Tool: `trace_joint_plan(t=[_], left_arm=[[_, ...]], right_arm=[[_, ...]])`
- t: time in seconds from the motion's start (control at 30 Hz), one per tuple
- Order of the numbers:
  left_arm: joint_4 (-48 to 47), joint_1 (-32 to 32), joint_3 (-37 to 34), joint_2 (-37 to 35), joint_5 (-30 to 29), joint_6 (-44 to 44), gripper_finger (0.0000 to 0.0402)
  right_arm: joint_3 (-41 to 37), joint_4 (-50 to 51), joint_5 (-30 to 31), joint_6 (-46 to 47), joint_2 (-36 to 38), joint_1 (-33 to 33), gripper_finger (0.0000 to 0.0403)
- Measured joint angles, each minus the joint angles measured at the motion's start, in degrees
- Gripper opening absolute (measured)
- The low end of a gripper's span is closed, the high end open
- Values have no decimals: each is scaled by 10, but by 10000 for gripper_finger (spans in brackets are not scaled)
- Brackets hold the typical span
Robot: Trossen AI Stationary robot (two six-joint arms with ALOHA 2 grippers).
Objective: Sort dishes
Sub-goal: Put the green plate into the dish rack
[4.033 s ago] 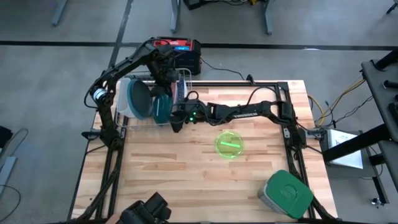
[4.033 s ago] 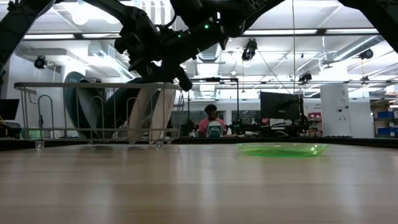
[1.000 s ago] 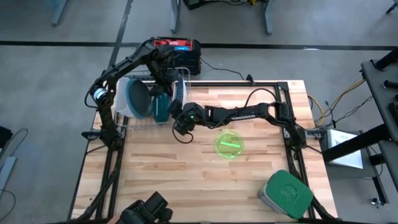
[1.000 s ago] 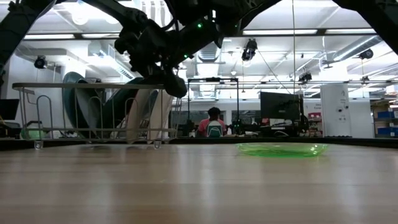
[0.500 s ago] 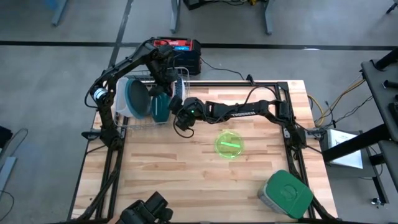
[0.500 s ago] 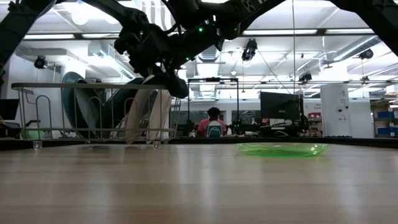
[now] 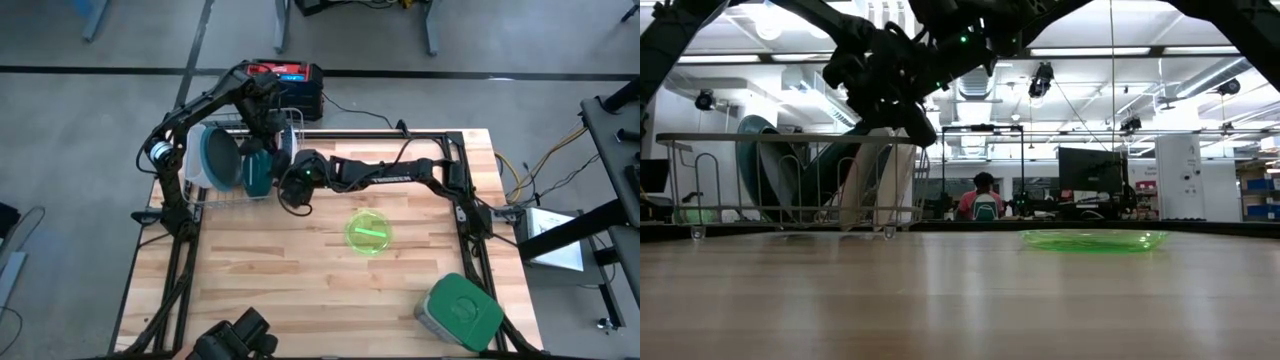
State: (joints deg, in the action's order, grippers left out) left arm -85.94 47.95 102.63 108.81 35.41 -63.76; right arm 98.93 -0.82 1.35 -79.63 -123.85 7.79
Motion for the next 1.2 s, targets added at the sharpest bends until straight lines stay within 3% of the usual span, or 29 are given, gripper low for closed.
trace_joint_plan(t=[0.43,0.7,0.9,1.2], left_arm=[[5,1,-4,0,1,-1,0],[7,2,-5,0,0,-1,0],[8,2,-5,0,-1,0,0],[9,3,-5,0,-2,-2,0]], right_arm=[[0,-17,-39,14,0,0,199],[69,-49,-188,193,-2,-27,199],[90,-21,-93,106,-72,-65,193],[139,136,-50,134,-26,-28,171]])
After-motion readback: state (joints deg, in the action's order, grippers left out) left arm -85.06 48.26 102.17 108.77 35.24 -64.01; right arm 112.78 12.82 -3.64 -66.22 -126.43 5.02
